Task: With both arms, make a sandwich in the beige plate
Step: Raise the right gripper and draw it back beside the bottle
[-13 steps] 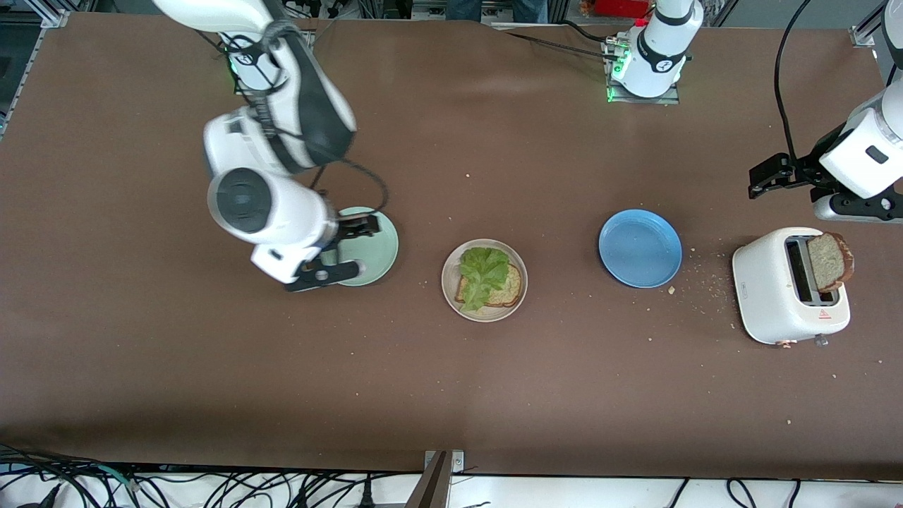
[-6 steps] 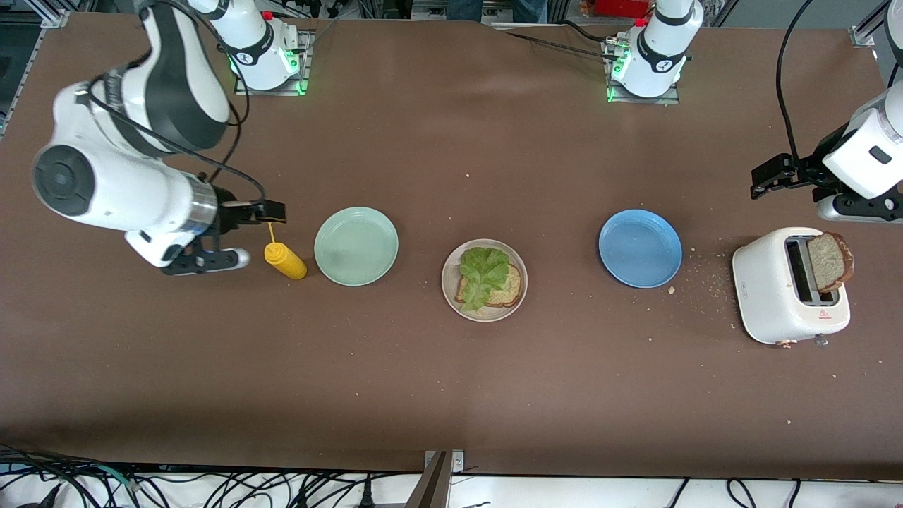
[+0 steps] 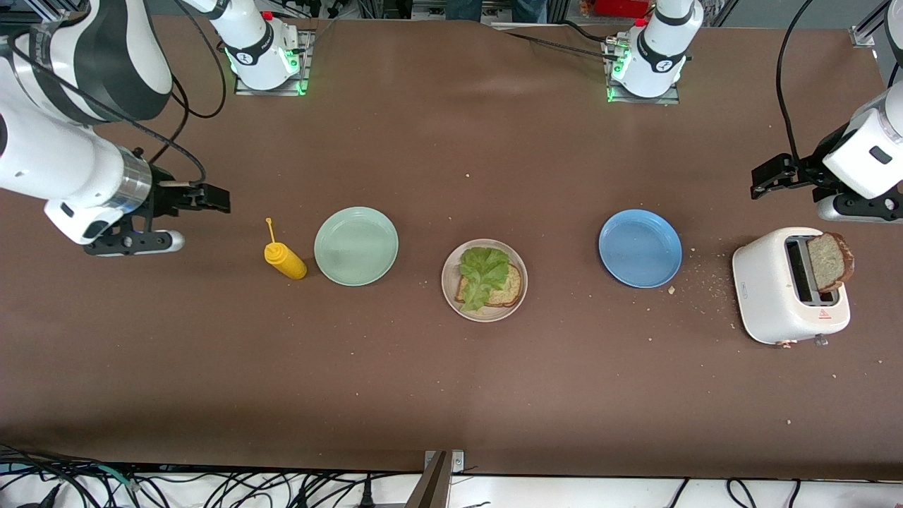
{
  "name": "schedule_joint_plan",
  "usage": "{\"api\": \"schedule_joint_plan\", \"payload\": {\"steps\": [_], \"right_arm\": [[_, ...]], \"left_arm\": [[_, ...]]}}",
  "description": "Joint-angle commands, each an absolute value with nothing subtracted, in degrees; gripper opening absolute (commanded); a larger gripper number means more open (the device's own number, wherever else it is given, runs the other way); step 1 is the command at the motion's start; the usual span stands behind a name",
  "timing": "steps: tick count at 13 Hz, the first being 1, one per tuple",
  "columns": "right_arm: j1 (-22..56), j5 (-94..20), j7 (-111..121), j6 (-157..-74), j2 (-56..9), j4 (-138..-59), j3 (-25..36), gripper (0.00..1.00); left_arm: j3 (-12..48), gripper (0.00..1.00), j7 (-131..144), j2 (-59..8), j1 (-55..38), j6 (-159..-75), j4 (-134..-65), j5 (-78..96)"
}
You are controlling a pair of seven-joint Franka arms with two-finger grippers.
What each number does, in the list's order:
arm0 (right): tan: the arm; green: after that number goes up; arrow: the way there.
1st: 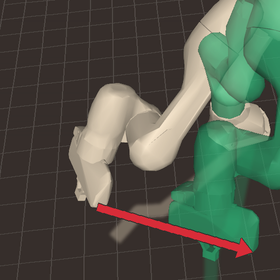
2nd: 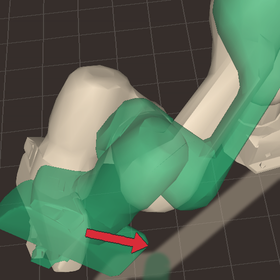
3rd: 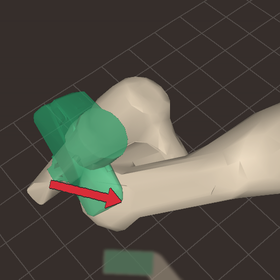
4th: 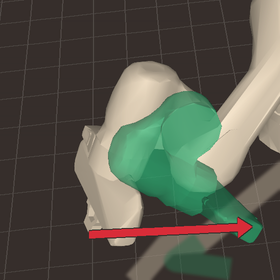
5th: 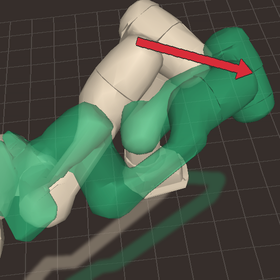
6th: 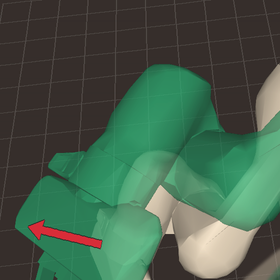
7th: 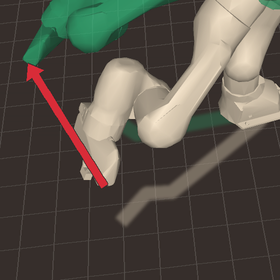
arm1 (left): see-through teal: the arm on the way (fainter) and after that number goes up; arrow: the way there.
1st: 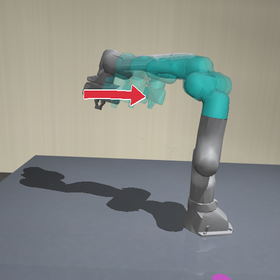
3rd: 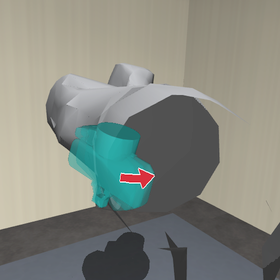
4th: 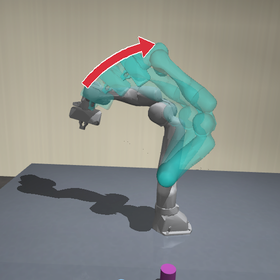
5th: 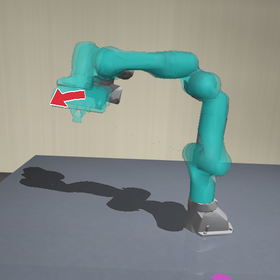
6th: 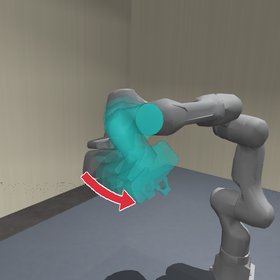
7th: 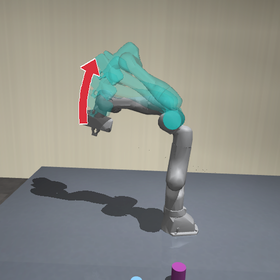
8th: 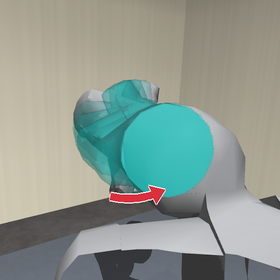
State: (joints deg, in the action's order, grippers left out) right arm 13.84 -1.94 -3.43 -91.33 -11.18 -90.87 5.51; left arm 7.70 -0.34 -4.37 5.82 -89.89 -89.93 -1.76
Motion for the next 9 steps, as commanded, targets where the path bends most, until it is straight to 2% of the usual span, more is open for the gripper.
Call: {"api": "schedule_joint_plan", "payload": {"steps": [1,6,9], "right_arm": [[10.4,4.0,-3.4,-90.2,-6.5,-93.0,0.4,1.00],[6.2,2.6,-3.1,-83.2,-2.5,-91.6,-0.3,1.00],[5.3,2.4,-3.3,-82.3,-1.7,-90.4,-0.3,1.00]], "left_arm": [[7.8,1.00,-0.9,-4.3,6.2,-90.3,-89.9,-0.4],[7.8,1.00,-0.9,-4.3,6.2,-90.3,-89.9,-0.4],[7.8,1.00,-0.9,-4.3,6.2,-90.3,-89.9,-0.4]]}}
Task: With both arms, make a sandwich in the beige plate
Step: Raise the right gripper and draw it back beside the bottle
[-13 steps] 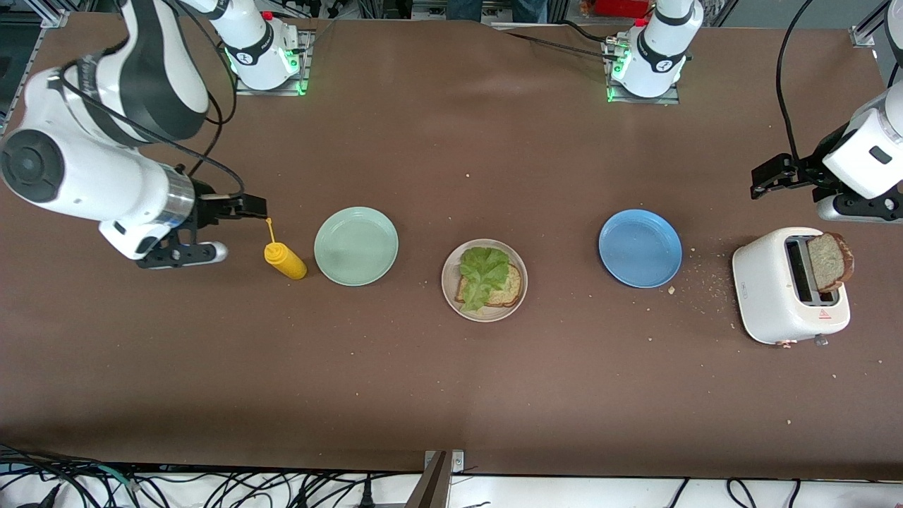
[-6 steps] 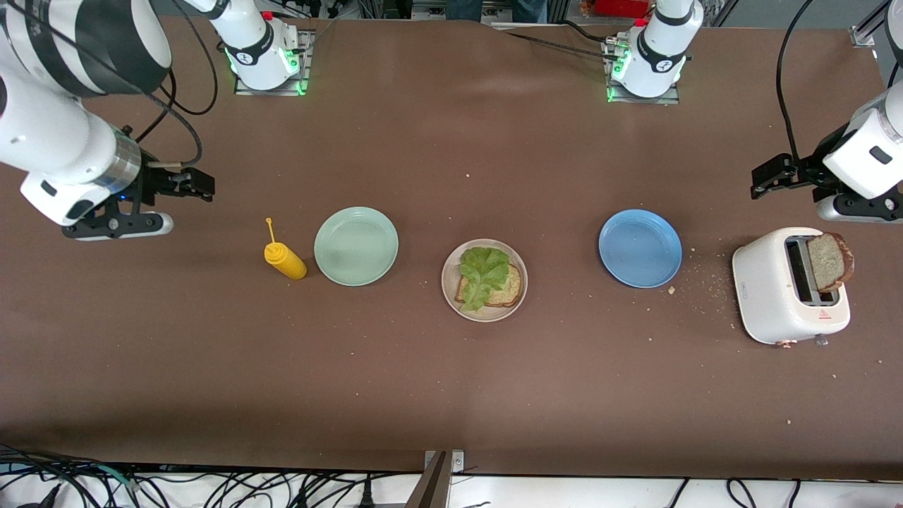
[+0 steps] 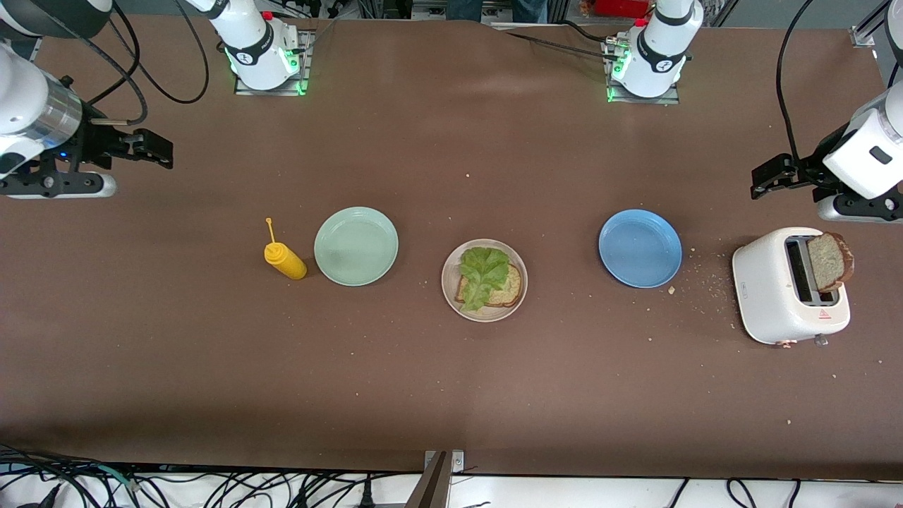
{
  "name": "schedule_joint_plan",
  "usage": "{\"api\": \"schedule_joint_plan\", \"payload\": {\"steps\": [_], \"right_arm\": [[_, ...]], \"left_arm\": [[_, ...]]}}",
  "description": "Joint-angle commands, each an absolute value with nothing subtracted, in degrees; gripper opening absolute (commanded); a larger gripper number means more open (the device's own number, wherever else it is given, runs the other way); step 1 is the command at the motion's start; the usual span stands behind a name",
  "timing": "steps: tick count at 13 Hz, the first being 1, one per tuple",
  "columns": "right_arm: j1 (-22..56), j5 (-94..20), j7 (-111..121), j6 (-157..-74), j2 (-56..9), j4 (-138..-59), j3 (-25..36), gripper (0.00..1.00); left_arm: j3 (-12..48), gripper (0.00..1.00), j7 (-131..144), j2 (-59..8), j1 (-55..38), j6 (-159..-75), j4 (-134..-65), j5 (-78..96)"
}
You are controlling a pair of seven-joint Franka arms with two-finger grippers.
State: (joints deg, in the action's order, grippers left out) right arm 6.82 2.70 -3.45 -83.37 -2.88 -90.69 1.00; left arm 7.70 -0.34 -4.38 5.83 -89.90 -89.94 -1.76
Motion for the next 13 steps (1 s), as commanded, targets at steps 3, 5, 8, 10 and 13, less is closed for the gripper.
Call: {"api": "schedule_joint_plan", "payload": {"steps": [3,5,8,10,13], "right_arm": [[5.3,2.2,-3.2,-82.8,0.8,-90.5,-0.1,1.00],[5.2,2.2,-2.9,-83.0,0.6,-90.5,0.1,1.00],[5.2,1.6,-3.3,-84.0,0.6,-90.5,0.1,1.00],[5.2,1.6,-4.0,-84.9,0.7,-90.5,0.1,1.00],[5.2,2.0,-4.0,-86.9,0.7,-90.6,0.1,1.00]], "left_arm": [[7.8,1.00,-0.9,-4.4,6.2,-90.3,-89.9,-0.4],[7.8,1.00,-0.9,-4.4,6.2,-90.3,-89.8,-0.4],[7.8,1.00,-0.9,-4.4,6.2,-90.3,-89.8,-0.4],[7.8,1.00,-0.9,-4.4,6.2,-90.3,-89.8,-0.4],[7.8,1.00,-0.9,-4.4,6.2,-90.3,-89.8,-0.4]]}}
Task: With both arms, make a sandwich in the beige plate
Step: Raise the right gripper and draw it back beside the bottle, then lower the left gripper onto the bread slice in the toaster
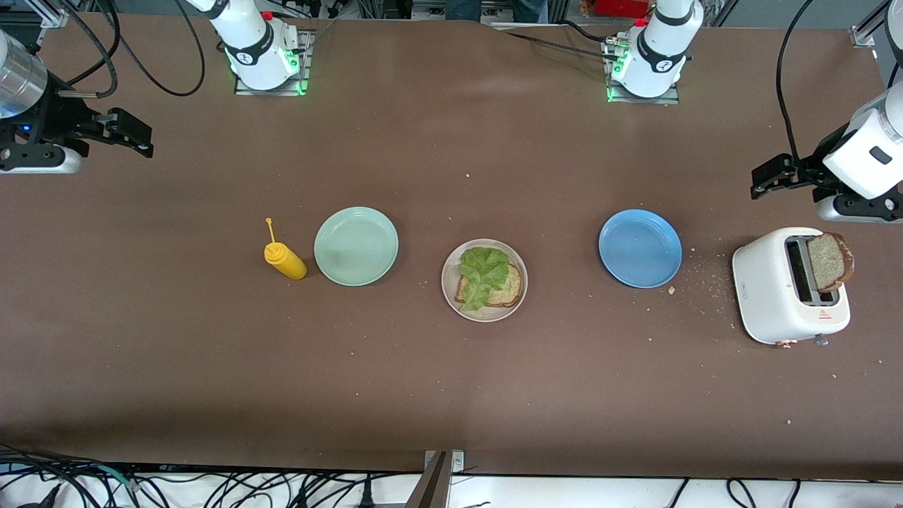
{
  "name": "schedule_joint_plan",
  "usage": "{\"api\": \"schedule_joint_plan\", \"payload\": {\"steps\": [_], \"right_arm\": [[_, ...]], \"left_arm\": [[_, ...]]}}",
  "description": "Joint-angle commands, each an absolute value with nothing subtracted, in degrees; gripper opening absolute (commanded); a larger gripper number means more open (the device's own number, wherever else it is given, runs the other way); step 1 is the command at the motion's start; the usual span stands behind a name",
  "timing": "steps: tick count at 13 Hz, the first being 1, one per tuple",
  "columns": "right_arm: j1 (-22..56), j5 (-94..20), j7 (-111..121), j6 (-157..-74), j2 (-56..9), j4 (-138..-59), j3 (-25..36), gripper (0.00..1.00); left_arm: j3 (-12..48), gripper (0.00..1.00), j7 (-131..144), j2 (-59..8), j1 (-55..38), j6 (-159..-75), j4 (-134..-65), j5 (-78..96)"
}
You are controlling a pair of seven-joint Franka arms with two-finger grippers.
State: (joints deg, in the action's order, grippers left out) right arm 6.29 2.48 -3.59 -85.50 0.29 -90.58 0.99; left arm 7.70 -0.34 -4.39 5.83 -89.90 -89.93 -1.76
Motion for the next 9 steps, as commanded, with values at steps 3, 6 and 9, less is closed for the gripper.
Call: {"api": "schedule_joint_plan", "payload": {"steps": [3,6,9], "right_arm": [[5.3,1.6,-4.2,-88.1,0.5,-90.9,0.1,1.00],[5.2,1.6,-4.0,-89.7,0.4,-91.1,0.0,1.00],[4.1,1.7,-3.4,-89.6,0.4,-91.2,-0.1,1.00]], "left_arm": [[7.8,1.00,-0.9,-4.4,6.2,-90.3,-89.8,-0.4],[7.7,1.00,-1.1,-4.5,6.6,-90.5,-89.8,-0.5],[7.7,1.00,-1.7,-8.6,10.9,-92.4,-86.9,-1.2]]}}
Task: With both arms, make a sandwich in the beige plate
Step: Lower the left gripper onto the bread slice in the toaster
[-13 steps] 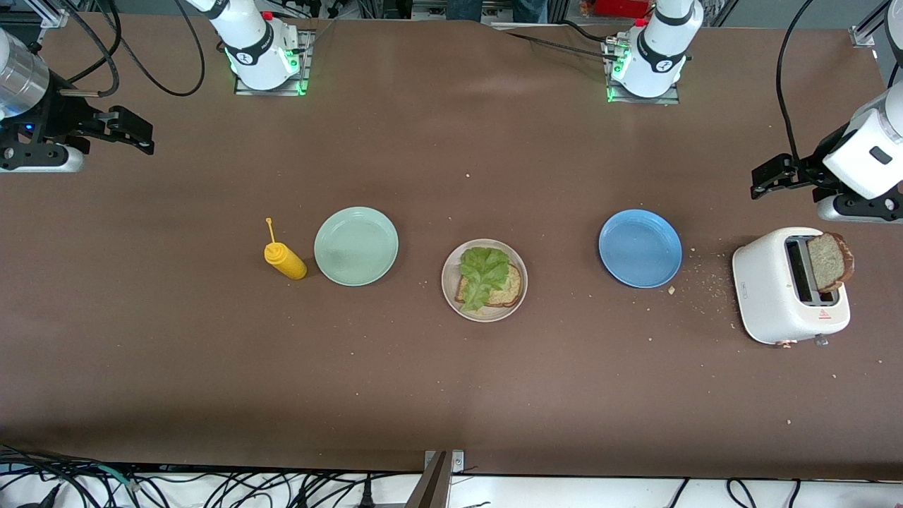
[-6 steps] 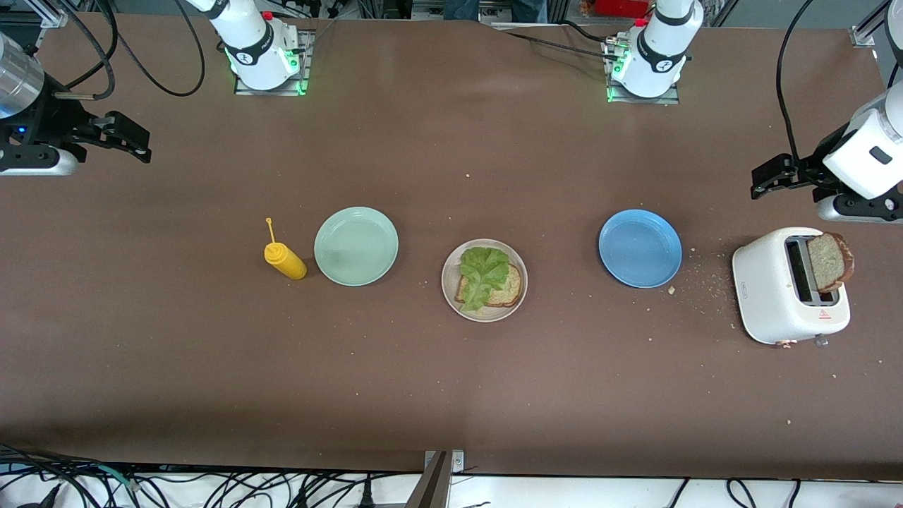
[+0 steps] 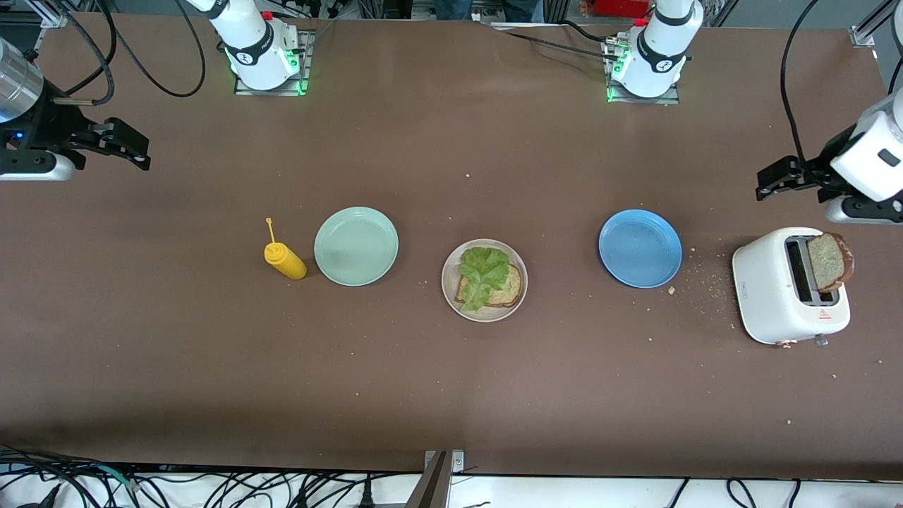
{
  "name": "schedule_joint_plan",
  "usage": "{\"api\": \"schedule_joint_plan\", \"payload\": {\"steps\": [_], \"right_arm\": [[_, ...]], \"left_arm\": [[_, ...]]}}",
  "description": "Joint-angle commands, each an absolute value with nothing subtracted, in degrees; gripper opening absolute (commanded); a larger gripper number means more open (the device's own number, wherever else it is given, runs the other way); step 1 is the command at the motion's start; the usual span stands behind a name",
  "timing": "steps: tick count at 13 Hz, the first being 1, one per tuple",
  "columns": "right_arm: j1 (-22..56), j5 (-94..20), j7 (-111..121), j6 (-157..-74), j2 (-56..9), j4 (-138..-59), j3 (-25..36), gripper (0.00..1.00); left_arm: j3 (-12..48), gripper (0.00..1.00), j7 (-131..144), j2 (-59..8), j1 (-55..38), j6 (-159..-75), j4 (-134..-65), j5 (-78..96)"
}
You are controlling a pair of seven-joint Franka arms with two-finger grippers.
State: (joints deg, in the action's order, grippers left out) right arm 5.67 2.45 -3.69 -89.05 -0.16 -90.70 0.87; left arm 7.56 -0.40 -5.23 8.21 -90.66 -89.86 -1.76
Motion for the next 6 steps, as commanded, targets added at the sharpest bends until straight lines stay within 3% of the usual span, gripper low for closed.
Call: {"api": "schedule_joint_plan", "payload": {"steps": [1,6], "right_arm": [[4.1,1.7,-3.4,-89.0,0.4,-91.2,-0.1,1.00],[3.3,1.7,-3.4,-88.5,0.2,-91.4,-0.3,1.00]], "left_arm": [[7.7,1.00,-3.9,-10.7,13.3,-93.6,-85.4,-1.0],[7.6,1.00,-7.6,-19.1,18.8,-105.9,-83.8,-2.5]]}}
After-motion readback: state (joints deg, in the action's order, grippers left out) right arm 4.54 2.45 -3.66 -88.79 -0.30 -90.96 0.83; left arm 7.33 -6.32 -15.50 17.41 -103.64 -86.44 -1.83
